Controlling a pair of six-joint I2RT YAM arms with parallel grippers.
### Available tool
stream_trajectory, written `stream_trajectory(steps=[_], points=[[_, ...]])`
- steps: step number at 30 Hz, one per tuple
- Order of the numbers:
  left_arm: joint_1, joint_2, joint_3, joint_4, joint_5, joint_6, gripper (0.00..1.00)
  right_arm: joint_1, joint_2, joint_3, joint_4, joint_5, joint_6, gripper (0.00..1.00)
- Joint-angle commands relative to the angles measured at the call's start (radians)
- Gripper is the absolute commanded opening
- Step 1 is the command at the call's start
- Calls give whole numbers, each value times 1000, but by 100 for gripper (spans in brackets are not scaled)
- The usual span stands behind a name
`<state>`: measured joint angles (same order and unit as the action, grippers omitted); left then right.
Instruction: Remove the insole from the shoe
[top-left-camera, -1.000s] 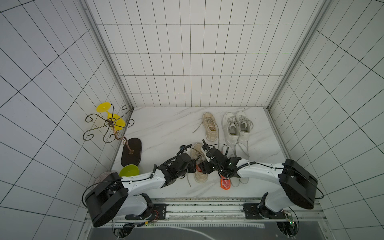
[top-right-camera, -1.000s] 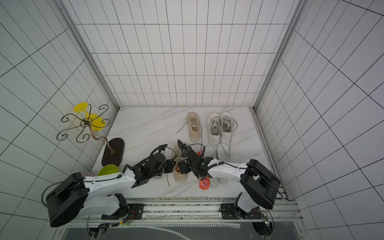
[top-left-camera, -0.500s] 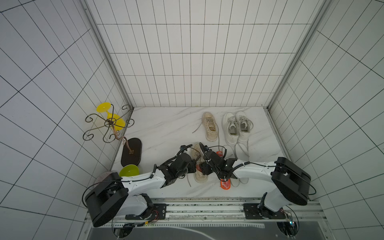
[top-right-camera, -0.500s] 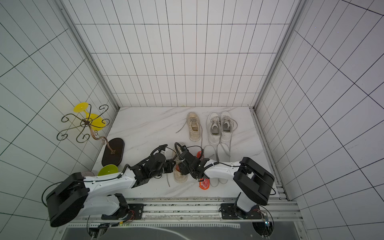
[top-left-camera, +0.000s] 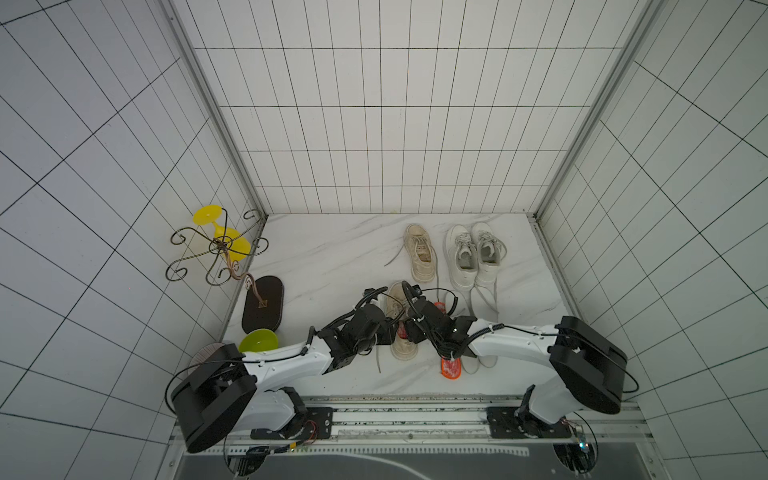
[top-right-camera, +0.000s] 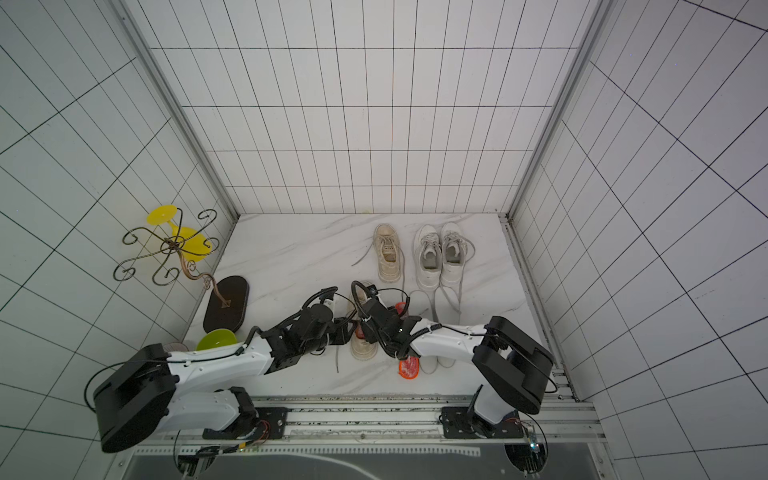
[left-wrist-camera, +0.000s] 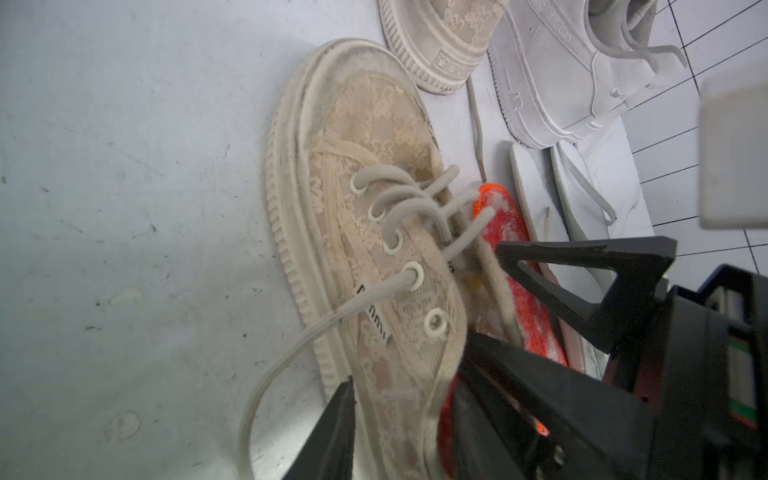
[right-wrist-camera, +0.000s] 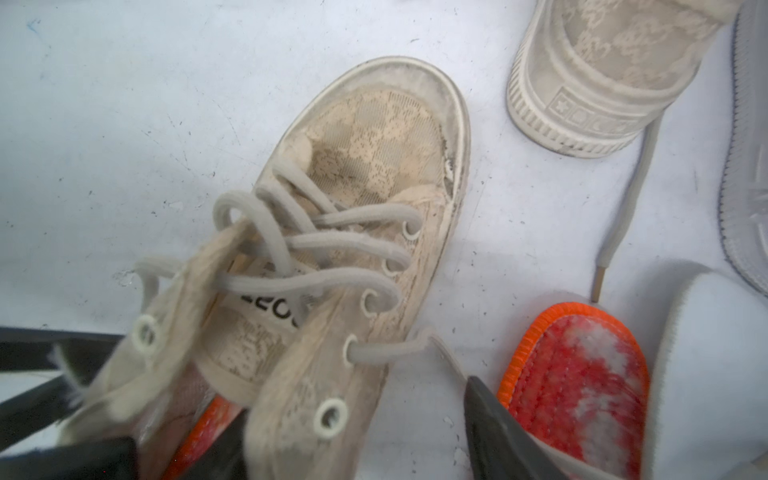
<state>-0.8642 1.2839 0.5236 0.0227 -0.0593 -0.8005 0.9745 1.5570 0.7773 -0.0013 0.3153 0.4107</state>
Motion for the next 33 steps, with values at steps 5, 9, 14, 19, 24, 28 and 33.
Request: stream_trajectory(steps=[5,9,14,19,24,28,33], points=[[3,38,63,-29,-20,39,44,-39,-10,92,1,39,7,69],[22,79,85,-46,-10,43,45,-46,-34,94,10,34,6,68],[48,134,118,-43,14,49,45,-45,-43,99,13,12,-5,62],[57,172,154,-47,6,55,44,-45,-48,92,9,1,-5,56],[74,213,183,-51,13,43,30,-46,-67,97,-13,-26,-8,54],[75,219,194,-45,15,40,23,-40,-143,97,-58,-89,-5,52],[76,227,201,-25,34,34,23,-24,-207,108,-147,-199,29,49]])
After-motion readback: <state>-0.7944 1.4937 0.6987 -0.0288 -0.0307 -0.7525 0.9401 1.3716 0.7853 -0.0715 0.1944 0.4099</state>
